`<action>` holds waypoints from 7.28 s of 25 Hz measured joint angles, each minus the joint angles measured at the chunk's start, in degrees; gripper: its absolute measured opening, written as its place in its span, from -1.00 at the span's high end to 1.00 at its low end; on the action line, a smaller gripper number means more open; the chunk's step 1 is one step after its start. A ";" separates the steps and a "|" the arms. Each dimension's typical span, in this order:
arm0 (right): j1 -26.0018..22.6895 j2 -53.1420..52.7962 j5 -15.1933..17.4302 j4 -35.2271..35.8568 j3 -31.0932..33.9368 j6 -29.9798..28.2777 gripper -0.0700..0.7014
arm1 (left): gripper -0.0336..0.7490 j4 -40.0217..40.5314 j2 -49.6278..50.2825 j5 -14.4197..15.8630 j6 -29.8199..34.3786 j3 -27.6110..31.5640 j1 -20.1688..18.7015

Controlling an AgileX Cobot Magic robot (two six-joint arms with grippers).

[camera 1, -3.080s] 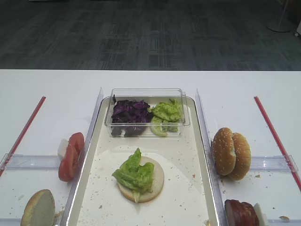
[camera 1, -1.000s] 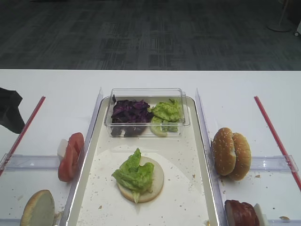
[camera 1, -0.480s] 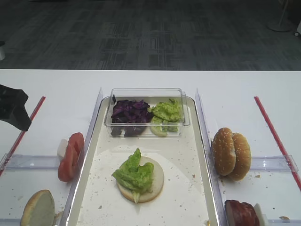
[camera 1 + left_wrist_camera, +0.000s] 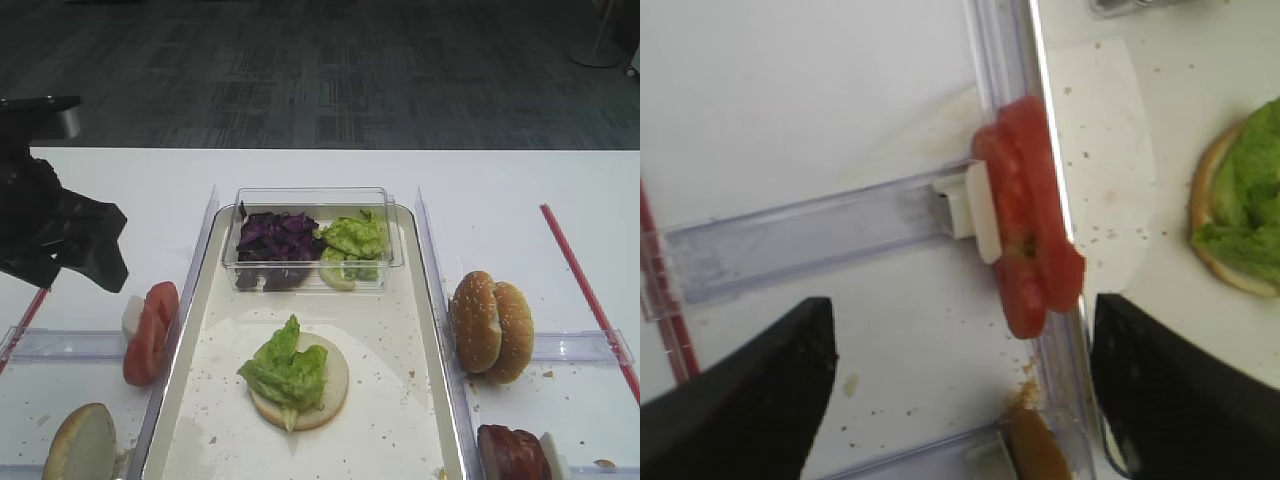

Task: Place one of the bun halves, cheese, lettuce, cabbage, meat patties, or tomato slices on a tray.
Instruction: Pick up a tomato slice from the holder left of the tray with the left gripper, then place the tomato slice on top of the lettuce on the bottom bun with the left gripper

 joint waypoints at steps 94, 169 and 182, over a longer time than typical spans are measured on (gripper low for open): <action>0.00 0.00 0.00 0.00 0.00 0.10 -0.77 | 0.73 7.91 16.24 -1.17 -15.18 -8.66 -12.32; 0.00 0.00 0.00 0.00 0.00 0.21 -0.77 | 0.84 -27.32 8.27 15.15 17.13 -11.38 -12.32; 0.00 0.00 0.00 0.00 0.00 -0.01 -0.77 | 0.84 -39.59 11.19 15.22 24.99 -11.52 -12.32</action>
